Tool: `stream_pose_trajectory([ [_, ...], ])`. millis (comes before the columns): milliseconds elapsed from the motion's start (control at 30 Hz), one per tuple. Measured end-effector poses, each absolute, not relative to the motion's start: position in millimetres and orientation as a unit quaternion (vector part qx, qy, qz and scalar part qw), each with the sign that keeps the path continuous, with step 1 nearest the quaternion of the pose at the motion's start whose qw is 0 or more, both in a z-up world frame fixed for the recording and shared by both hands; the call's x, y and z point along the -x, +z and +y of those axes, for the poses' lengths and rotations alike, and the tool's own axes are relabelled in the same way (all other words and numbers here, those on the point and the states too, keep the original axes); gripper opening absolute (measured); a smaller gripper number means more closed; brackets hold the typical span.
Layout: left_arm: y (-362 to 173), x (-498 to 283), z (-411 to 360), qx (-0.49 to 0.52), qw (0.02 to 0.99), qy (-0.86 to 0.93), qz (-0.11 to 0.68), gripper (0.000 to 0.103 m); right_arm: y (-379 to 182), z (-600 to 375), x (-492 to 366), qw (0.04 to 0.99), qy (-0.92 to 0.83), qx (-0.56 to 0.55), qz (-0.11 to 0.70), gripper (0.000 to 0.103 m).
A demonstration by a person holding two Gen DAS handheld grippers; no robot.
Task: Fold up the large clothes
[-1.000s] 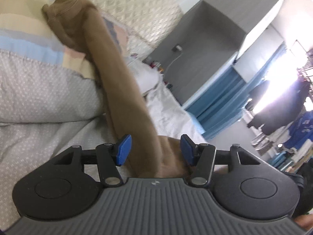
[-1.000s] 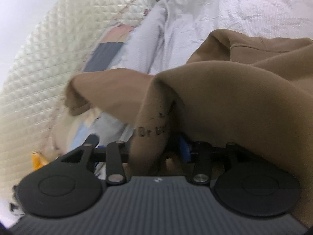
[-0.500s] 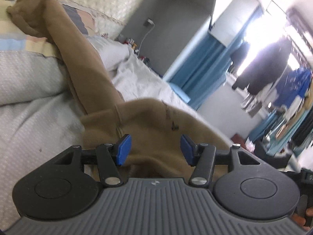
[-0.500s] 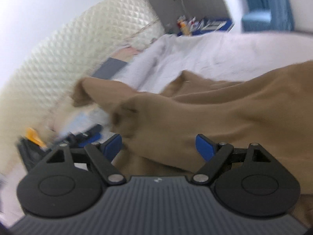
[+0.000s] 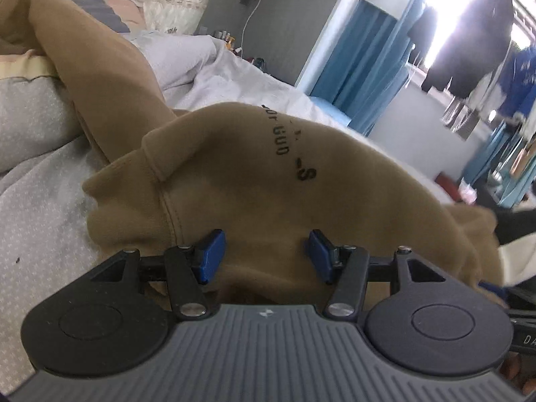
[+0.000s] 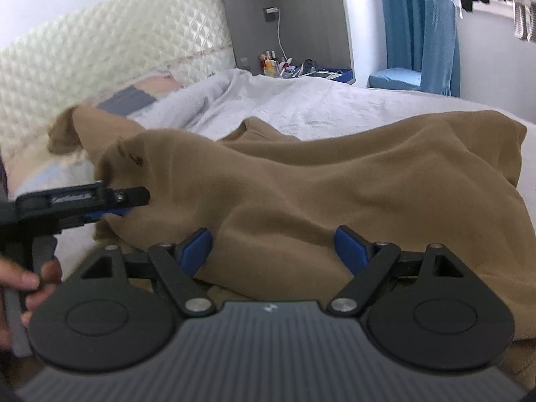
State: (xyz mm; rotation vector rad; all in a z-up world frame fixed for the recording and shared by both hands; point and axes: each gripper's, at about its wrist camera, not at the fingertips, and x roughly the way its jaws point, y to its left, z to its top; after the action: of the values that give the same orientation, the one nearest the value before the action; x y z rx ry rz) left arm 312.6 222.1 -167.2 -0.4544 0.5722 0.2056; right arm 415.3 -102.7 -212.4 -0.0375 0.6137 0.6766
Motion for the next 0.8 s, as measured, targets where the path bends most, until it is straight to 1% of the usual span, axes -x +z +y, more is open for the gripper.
stream_pose_trajectory([
  [67, -170, -316, 224, 0.223, 0.926, 0.101, 0.286, 0.062, -221, -97, -416, 0.902, 0.319, 0.033, 0.288, 0.085],
  [233, -183, -327, 238, 0.250, 0.913, 0.101, 0.305, 0.063, -236, -85, -421, 0.909, 0.306, 0.039, 0.279, 0.091],
  [333, -183, -330, 240, 0.249, 0.915, 0.098, 0.303, 0.064, -236, -85, -420, 0.911, 0.303, 0.040, 0.276, 0.091],
  [500, -168, -322, 237, 0.242, 0.920, 0.092, 0.294, 0.064, -224, -99, -409, 0.912, 0.305, 0.028, 0.272, 0.091],
  [567, -152, -313, 230, 0.211, 0.934, 0.092, 0.271, 0.064, -214, -105, -401, 0.912, 0.304, 0.018, 0.275, 0.091],
  [700, -127, -301, 216, 0.173, 0.956, 0.070, 0.226, 0.065, -196, -122, -383, 0.914, 0.297, -0.014, 0.277, 0.087],
  [733, -124, -302, 214, 0.173, 0.958, 0.064, 0.222, 0.065, -195, -125, -381, 0.915, 0.292, -0.020, 0.279, 0.082],
  [767, -123, -304, 212, 0.175, 0.958, 0.058, 0.222, 0.065, -194, -127, -380, 0.916, 0.282, -0.024, 0.284, 0.079],
  [800, -122, -307, 209, 0.173, 0.957, 0.054, 0.225, 0.065, -193, -130, -380, 0.918, 0.269, -0.030, 0.289, 0.072],
])
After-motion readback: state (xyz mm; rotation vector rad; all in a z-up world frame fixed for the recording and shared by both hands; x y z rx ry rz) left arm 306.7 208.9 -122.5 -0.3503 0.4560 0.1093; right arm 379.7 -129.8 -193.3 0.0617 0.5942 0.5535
